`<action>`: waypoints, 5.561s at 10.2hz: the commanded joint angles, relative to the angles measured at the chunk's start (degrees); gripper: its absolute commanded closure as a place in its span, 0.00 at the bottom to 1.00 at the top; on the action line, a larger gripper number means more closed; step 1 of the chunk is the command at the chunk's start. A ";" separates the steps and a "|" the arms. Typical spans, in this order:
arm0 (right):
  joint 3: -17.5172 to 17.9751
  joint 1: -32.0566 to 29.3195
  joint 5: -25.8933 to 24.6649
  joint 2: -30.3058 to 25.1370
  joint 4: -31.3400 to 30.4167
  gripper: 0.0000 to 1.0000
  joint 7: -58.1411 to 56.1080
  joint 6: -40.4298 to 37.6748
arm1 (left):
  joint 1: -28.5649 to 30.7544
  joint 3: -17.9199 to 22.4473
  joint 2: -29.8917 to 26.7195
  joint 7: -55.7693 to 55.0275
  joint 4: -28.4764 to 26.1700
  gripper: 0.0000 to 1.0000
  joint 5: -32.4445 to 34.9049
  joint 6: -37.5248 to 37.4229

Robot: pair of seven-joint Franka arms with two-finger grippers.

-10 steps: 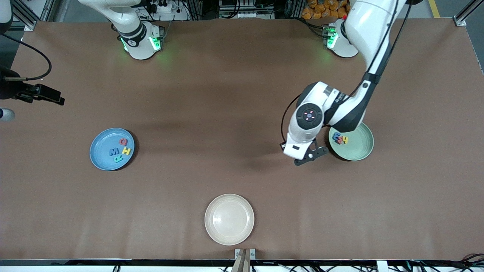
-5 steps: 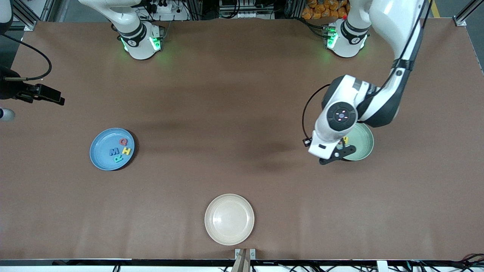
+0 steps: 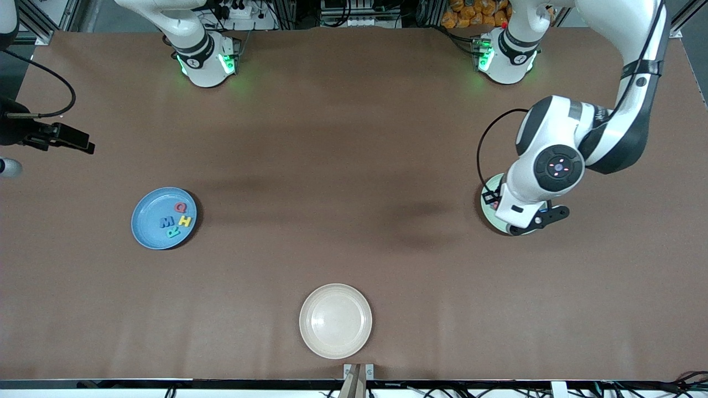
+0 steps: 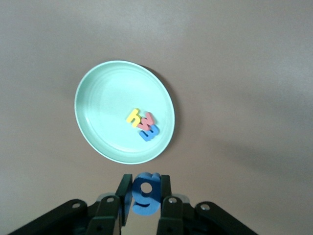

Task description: Sort uppercase to blue plate, lowercase to green plate

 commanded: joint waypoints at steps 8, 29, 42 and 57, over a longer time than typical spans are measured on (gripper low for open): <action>0.58 1.96 0.83 -1.01 -0.69 0.00 1.10 3.04 | 3.50 0.31 -1.94 2.54 -0.51 0.35 4.63 -9.30; 0.58 2.84 1.27 -0.92 -0.43 0.00 1.10 3.22 | 7.28 -0.57 -21.53 5.59 -25.14 0.00 -7.06 22.52; 0.50 2.31 1.18 -0.92 -0.34 0.00 0.57 3.13 | 7.72 0.31 -26.19 26.27 3.44 0.00 -6.71 -11.06; 0.23 1.87 -0.57 0.92 2.73 0.00 0.92 5.24 | 7.72 0.13 -25.67 26.27 5.91 0.00 -6.97 -11.06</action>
